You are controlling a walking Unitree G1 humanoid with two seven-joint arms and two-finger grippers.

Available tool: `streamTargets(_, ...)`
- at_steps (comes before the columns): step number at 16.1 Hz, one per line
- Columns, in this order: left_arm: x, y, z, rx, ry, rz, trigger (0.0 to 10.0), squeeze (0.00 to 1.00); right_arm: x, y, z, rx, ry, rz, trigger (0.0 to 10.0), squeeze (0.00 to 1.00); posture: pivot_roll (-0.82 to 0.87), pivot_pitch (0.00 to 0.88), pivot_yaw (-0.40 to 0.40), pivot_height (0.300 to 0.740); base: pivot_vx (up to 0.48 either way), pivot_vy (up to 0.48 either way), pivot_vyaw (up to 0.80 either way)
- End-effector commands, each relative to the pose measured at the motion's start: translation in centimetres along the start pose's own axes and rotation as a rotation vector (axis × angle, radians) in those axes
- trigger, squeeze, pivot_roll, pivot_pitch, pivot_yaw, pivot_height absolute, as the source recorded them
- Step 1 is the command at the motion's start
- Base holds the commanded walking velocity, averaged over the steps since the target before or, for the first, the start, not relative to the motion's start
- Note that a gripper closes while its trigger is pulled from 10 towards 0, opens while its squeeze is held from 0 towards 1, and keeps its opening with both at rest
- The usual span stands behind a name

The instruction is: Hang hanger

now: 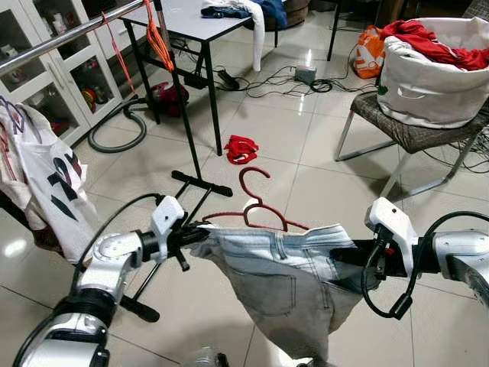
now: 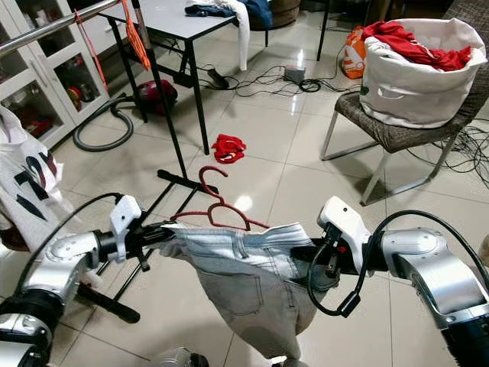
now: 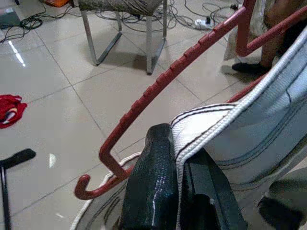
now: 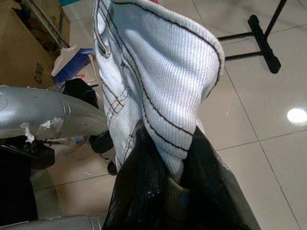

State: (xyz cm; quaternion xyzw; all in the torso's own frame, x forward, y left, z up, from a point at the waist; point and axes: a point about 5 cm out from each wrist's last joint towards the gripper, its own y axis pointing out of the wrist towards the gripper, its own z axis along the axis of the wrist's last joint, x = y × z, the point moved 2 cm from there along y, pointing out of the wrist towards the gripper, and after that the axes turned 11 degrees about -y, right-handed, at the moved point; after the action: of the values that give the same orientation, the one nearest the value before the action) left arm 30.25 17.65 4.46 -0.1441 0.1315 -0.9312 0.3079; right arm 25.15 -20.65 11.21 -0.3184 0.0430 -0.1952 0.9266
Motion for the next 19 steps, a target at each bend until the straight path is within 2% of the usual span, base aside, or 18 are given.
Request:
streamTargets(1,-0.9,-0.7,0.7,-0.012,0.051,0.033,0.0,0.00,0.2,-0.7,1.3,0.025,-0.037,-0.003,10.0,0.00,-0.15,0.000,0.073,0.740,0.000,0.000,0.00)
streamTargets(4,-1.3,-1.2,0.1,-0.097,0.126,0.050,0.0,0.00,-0.2,-1.0,2.8,0.098,-0.024,0.017,10.0,0.00,-0.15,0.000,0.071,0.740,0.000,0.000,0.00)
streamTargets(5,-1.4,-1.5,-0.4,-0.121,0.120,0.056,0.0,0.00,0.1,-2.0,4.0,0.137,-0.034,0.001,10.0,0.00,-0.15,0.000,0.072,0.740,0.000,0.000,0.00)
streamTargets(9,-1.3,-1.4,-1.2,-0.140,0.116,0.063,0.0,0.00,0.0,-2.5,4.3,0.144,-0.025,0.001,10.0,0.00,-0.16,0.000,0.071,0.740,0.000,0.000,0.00)
streamTargets(12,-1.3,-0.9,-0.4,-0.115,0.127,0.064,0.0,0.00,-0.7,-1.2,2.7,0.105,0.015,0.023,10.0,0.00,-0.16,0.000,0.068,0.740,0.000,0.000,0.00)
streamTargets(14,-1.4,-1.0,-0.5,-0.117,0.129,0.066,0.0,0.00,-0.2,-1.0,2.4,0.108,0.024,-0.017,10.0,0.00,-0.15,0.000,0.071,0.740,0.000,0.000,0.00)
streamTargets(17,-1.1,-1.0,-1.1,-0.126,0.124,0.057,0.0,0.00,1.2,-0.7,2.3,0.099,-0.022,-0.133,10.0,0.00,-0.15,0.000,0.073,0.740,0.000,0.000,0.00)
streamTargets(19,-0.8,-0.7,-1.2,-0.122,0.118,0.046,0.0,0.00,2.0,0.1,2.6,0.118,-0.028,-0.211,10.0,0.00,-0.15,0.000,0.073,0.740,0.000,0.000,0.00)
